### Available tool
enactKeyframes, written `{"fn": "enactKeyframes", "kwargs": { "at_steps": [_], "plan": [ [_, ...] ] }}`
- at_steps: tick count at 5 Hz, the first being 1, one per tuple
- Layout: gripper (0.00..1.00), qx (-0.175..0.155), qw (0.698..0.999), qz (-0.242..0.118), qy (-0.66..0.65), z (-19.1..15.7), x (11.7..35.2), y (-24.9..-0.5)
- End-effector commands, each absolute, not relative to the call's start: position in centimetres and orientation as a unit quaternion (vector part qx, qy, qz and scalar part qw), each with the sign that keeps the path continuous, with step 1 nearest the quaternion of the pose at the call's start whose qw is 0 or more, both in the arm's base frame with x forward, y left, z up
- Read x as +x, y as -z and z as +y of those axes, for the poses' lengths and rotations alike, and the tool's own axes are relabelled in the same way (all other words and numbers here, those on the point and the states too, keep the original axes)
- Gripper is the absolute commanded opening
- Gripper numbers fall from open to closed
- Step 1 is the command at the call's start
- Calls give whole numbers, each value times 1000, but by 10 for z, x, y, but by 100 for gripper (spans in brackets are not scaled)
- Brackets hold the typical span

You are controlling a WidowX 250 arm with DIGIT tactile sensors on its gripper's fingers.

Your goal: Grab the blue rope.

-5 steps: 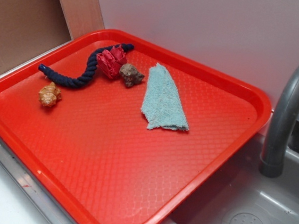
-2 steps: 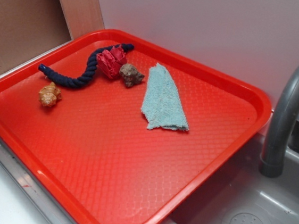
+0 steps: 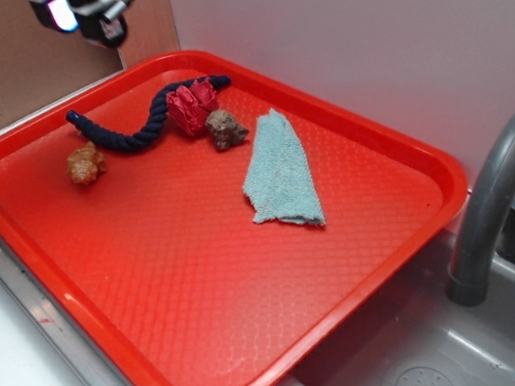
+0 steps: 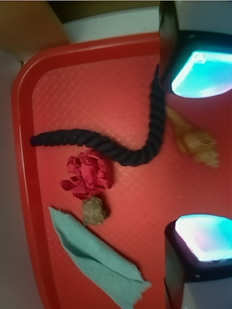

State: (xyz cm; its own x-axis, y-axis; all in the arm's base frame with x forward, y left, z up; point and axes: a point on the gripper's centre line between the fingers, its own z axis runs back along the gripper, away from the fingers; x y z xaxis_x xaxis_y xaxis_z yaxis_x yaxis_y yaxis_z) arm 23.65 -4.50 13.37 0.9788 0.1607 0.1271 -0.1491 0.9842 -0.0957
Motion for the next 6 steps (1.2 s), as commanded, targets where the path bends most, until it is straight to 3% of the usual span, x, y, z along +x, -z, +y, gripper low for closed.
{"fn": "enactKeyframes", "kwargs": {
  "at_steps": [1,2,3,4,5,6],
  "plan": [
    [100,-18,994,-74,-74,-59,261,-83],
    [100,-12,996,-56,-64,-62,269,-48],
    [100,4,997,-50,-60,-62,272,-34],
    [92,7,997,-36,-70,-55,269,-23],
    [0,17,997,-38,-65,-54,265,-27],
    [0,26,998,-34,-56,-52,264,-44]
  ]
}}
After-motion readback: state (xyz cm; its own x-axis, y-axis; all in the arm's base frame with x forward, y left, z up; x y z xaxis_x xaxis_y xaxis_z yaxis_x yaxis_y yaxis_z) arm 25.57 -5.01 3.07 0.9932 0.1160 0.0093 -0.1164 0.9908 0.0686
